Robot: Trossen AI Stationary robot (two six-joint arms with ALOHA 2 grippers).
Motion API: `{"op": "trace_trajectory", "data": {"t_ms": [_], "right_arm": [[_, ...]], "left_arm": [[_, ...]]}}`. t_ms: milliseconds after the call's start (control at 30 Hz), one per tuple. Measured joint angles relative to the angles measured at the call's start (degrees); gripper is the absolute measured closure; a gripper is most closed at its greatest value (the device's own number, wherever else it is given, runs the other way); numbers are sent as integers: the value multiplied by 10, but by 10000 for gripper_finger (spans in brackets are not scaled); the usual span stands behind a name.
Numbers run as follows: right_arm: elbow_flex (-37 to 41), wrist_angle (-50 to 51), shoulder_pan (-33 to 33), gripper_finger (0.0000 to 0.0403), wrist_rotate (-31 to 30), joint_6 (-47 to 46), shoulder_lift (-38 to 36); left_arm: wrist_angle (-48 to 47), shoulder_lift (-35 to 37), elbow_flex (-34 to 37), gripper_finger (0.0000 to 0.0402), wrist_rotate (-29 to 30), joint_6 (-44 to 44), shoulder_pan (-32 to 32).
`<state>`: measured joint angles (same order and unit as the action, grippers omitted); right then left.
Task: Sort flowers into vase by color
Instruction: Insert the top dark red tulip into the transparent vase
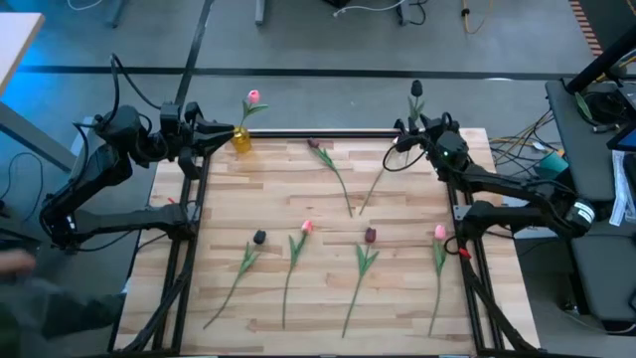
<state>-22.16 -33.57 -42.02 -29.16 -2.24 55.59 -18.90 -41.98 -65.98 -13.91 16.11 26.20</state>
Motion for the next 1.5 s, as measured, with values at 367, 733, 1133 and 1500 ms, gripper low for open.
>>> {"op": "trace_trajectory", "data": {"t_ms": [367, 733, 1133, 1500], "right_arm": [[-167, 384, 1, 175, 12, -6, -64], [-324, 571, 18, 178, 196, -27, -67], [-363, 569, 209, 333, 223, -118, 79], [-486, 569, 229, 271, 247, -178, 323]], "left_arm": [[-1, 0, 0, 325, -6, 15, 0], [7, -3, 38, 325, -37, 10, 0], [40, 10, 114, 325, -62, -6, -3], [78, 63, 196, 325, -47, -1, -7]]}}
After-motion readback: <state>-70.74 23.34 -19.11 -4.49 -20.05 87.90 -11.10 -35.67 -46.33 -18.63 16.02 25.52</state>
